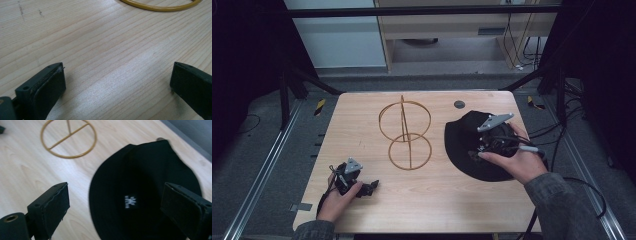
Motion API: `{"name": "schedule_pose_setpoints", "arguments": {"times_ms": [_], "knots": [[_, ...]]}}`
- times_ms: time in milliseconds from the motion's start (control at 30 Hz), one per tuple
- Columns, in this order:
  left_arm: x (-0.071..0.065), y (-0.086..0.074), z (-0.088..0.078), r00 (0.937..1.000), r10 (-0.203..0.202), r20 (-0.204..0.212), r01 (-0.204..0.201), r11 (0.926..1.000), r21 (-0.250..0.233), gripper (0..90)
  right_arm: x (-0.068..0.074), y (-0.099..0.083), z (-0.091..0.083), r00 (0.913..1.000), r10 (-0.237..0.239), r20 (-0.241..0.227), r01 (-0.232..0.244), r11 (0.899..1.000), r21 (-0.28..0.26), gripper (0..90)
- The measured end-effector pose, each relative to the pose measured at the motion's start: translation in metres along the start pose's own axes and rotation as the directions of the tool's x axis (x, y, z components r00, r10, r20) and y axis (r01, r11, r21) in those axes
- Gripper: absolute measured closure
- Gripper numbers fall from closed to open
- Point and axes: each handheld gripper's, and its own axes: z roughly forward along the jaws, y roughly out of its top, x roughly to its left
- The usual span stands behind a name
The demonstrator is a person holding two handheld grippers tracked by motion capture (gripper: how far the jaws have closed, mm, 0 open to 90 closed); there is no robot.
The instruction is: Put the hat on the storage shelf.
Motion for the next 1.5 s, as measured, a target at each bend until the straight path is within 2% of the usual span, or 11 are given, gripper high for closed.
{"name": "schedule_pose_setpoints", "arguments": {"times_ms": [33,167,200,233,267,467,833,1033,1133,1400,1500], "knots": [[0.000,0.000,0.000,1.0000,0.000,0.000,0.000,1.0000,0.000,0.0,0.000,0.000,0.000,1.0000,0.000,0.000,0.000,1.000,0.000,8.1],[0.000,0.000,0.000,1.0000,0.000,0.000,0.000,1.0000,0.000,0.0,-0.015,0.008,-0.002,0.9998,0.013,0.017,-0.013,1.000,0.020,7.4],[0.000,0.000,0.000,1.0000,0.000,0.000,0.000,1.0000,0.000,0.0,-0.022,0.010,0.000,0.9996,0.015,0.023,-0.016,0.999,0.046,6.3],[0.000,0.000,0.000,1.0000,0.000,0.000,0.000,1.0000,0.000,0.0,-0.022,0.010,0.000,0.9996,0.015,0.023,-0.016,0.999,0.046,6.3],[0.000,0.000,0.000,1.0000,0.000,0.000,0.000,1.0000,0.000,0.0,-0.028,0.011,0.004,0.9995,0.021,0.025,-0.023,0.998,0.067,6.1],[0.000,0.000,0.000,1.0000,-0.001,0.000,0.001,1.0000,-0.001,0.0,-0.044,0.017,0.013,0.9990,0.035,0.026,-0.038,0.994,0.099,6.0],[0.000,0.000,0.000,1.0000,0.004,0.000,-0.004,1.0000,0.002,0.0,-0.056,0.015,0.029,0.9974,0.068,0.023,-0.071,0.988,0.140,5.9],[0.000,0.000,0.000,1.0000,0.001,0.000,-0.001,1.0000,0.000,0.0,-0.067,0.009,0.040,0.9948,0.093,0.041,-0.099,0.979,0.179,6.1],[0.000,0.000,0.000,1.0000,-0.006,0.002,0.006,1.0000,-0.002,0.0,-0.076,0.006,0.045,0.9913,0.122,0.049,-0.129,0.972,0.198,6.1],[0.000,0.000,0.000,1.0000,-0.005,0.002,0.005,1.0000,-0.003,0.0,-0.080,0.002,0.051,0.9894,0.139,0.042,-0.145,0.963,0.226,6.0],[0.000,0.000,0.000,1.0000,-0.005,0.003,0.005,1.0000,-0.002,0.0,-0.083,-0.003,0.056,0.9869,0.158,0.032,-0.161,0.955,0.251,7.2]]}}
